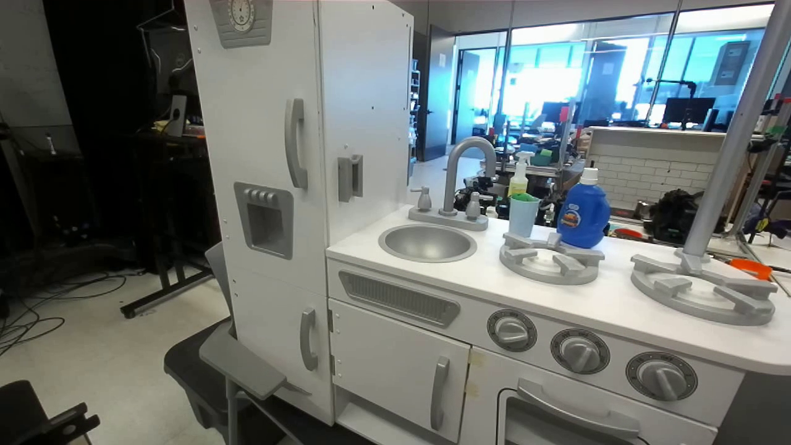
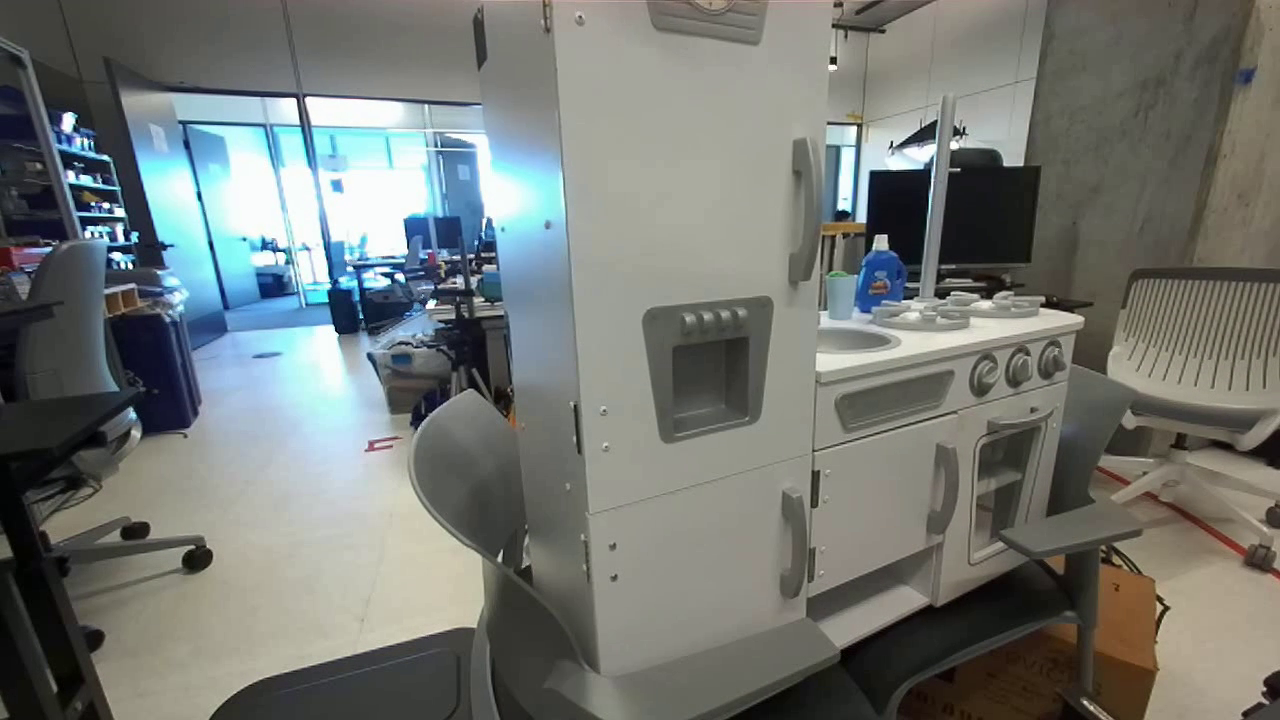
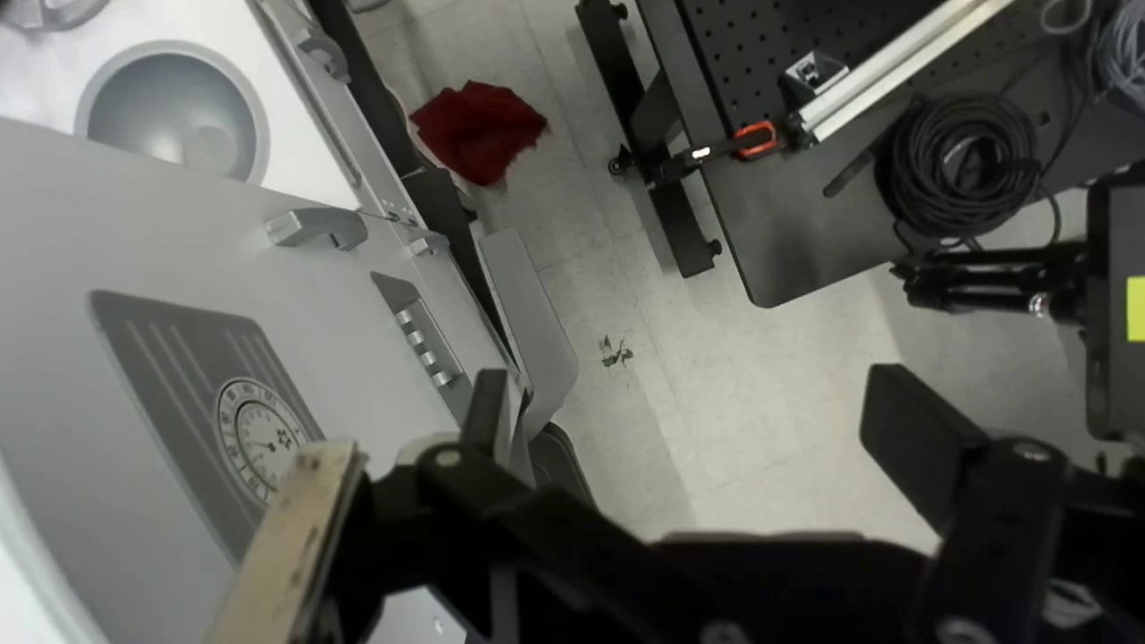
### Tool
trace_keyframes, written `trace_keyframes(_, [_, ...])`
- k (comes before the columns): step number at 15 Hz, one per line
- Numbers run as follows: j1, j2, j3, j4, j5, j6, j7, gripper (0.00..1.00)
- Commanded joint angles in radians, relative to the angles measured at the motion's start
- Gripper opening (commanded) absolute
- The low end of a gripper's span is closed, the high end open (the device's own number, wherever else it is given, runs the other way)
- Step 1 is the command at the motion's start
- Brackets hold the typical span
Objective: Put the black bottle and the sponge on the top shelf then close the door
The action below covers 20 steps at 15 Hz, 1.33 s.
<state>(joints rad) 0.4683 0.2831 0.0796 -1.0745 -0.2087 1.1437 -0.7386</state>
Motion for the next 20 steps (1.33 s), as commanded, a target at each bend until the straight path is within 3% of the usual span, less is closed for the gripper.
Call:
trace_keyframes(1, [-0.019, -0.147, -0.012, -0.249, 0.064, 0.151, 0.201, 1.00])
trace_keyframes(7, [-0.032, -0.317, -0.017, -0.572, 0.027, 0.371, 0.354, 1.00])
trace_keyframes(8, [-0.101, -0.342, 0.054, -0.621, 0.016, 0.390, 0.360, 1.00])
trace_keyframes(13, [-0.155, -0.501, 0.094, -0.904, 0.020, 0.506, 0.376, 1.00])
trace_keyframes(20, [-0.172, -0.768, 0.072, -1.328, 0.056, 0.669, 0.379, 1.00])
